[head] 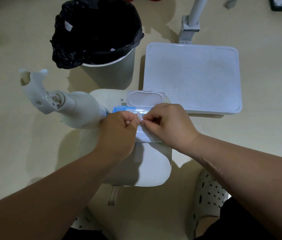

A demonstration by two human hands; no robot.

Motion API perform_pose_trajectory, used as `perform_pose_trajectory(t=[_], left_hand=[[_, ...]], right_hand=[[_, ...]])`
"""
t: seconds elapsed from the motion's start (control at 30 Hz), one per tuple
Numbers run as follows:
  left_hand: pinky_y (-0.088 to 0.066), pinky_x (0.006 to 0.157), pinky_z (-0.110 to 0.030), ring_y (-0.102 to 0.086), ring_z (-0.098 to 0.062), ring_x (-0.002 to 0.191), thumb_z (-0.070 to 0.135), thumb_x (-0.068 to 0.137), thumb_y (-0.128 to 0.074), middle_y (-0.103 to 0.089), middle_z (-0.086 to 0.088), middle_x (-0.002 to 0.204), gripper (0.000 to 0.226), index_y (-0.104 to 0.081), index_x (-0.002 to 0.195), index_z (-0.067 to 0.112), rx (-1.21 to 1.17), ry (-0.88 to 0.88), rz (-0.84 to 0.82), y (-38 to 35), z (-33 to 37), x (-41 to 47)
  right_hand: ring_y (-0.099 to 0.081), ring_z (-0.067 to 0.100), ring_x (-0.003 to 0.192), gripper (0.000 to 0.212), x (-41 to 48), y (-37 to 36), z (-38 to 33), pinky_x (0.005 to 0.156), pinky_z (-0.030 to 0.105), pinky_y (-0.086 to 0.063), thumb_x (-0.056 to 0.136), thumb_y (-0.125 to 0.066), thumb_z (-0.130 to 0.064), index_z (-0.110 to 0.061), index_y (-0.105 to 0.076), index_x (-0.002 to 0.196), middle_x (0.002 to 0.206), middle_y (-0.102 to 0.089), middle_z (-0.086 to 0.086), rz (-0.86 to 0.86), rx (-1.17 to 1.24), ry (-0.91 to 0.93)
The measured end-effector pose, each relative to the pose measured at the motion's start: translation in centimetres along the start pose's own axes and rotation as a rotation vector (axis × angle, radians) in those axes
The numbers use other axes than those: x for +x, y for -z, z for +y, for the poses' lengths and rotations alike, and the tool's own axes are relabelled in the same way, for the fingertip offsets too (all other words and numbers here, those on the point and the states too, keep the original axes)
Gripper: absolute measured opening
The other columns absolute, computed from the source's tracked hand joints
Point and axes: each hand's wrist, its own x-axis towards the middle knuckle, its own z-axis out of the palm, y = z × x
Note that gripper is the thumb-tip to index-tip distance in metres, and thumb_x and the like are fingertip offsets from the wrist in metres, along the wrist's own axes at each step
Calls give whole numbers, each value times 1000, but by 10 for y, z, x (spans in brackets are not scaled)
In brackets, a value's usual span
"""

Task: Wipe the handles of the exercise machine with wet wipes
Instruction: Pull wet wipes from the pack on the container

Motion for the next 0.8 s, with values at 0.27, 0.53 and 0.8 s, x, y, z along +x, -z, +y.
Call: perform_pose_trajectory(t=[0.27, 0.53, 0.8], left_hand=[[-40, 66, 4, -59, 13, 71, 18, 97, -63, -61, 20, 71, 18, -67, 82, 27, 14, -28, 12, -4, 1, -5], [-40, 58, -9, -57, -7, 62, 8, 91, -58, -61, 4, 62, 23, -65, 70, 17, 81, -73, 69, -4, 0, -3], [-37, 53, -13, -45, -6, 56, 6, 91, -57, -48, -4, 57, 19, -59, 73, 9, -39, -97, -17, 0, 2, -8]], right_hand=[[-62, 18, 68, 10, -3, 2, 0, 65, 35, -51, 82, -69, -19, -16, -73, 72, 71, -69, -2, 26, -56, 15], [-49, 7, 55, 21, -4, 11, 3, 55, 20, -38, 75, -68, -13, -24, -56, 62, 59, -56, -10, 2, 99, -94], [-54, 10, 60, 11, -4, 8, 1, 60, 27, -47, 81, -73, -25, -18, -66, 74, 67, -64, -5, -12, 149, -105]])
